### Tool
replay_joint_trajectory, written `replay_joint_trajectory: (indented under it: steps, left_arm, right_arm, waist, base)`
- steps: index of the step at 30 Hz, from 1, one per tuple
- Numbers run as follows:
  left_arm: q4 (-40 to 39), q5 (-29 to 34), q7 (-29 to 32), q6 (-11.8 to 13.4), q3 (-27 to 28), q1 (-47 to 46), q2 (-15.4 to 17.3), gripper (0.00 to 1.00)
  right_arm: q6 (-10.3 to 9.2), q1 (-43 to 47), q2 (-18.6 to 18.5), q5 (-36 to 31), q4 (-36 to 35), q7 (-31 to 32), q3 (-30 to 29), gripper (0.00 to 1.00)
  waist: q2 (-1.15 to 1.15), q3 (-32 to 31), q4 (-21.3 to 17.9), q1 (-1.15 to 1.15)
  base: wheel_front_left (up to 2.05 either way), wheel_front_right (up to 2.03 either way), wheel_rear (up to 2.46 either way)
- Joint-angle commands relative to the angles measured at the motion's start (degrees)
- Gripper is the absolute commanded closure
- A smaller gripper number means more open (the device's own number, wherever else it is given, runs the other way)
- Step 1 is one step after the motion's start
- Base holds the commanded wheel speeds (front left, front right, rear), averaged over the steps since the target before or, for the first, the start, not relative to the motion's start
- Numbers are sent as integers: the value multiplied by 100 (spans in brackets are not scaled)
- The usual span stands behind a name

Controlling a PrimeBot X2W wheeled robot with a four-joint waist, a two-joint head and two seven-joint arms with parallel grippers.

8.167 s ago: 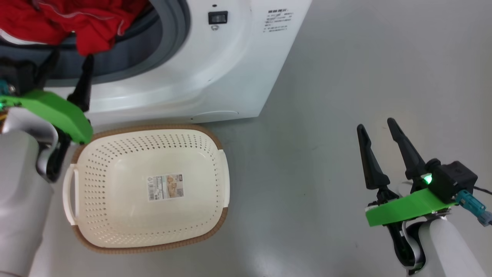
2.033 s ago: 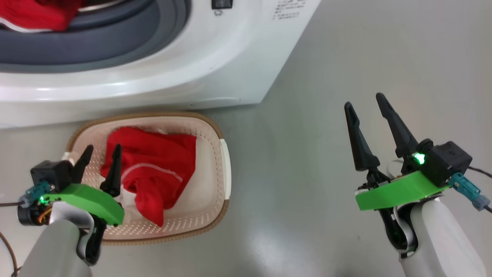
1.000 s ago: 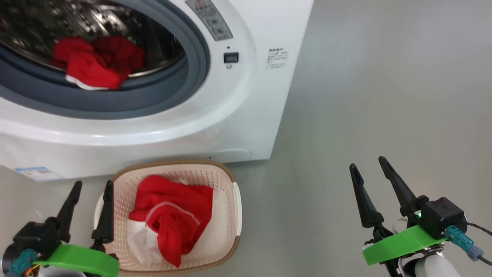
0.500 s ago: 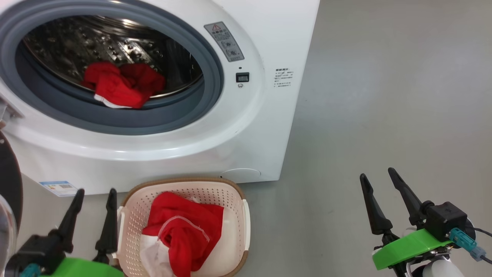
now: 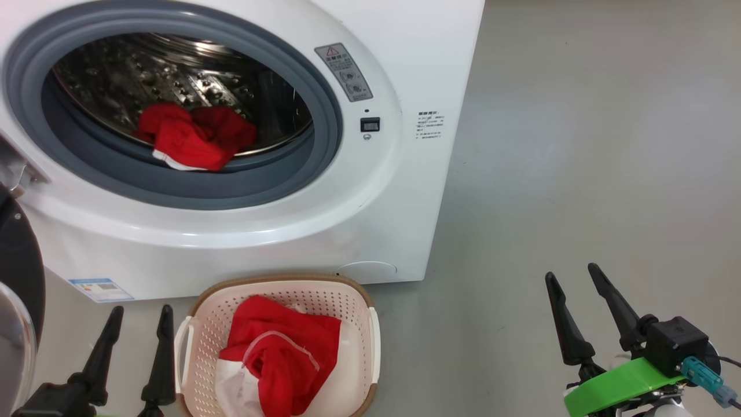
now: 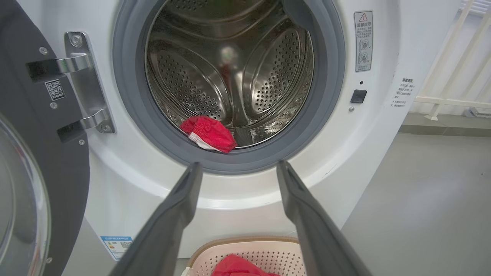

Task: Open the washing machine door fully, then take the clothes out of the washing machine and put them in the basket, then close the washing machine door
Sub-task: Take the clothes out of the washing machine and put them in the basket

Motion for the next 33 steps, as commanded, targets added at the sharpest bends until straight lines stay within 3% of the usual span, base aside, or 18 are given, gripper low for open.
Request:
replay_joint_trajectory:
  steps: [1,33]
  left_arm:
    - [-192,51,-30,-31,217,-4,63,0]
    - [-646,235,-30,-31,499,457,-198,0]
  right_arm:
    - [36,-14,-28,-37,-154,-37,86,0]
    - [36,252,28,-56,-278,-37,-47,0]
  waist:
    - [0,-4,3,0]
    - [0,-79,39,0]
  base:
    - [0,0,0]
    - [0,0,0]
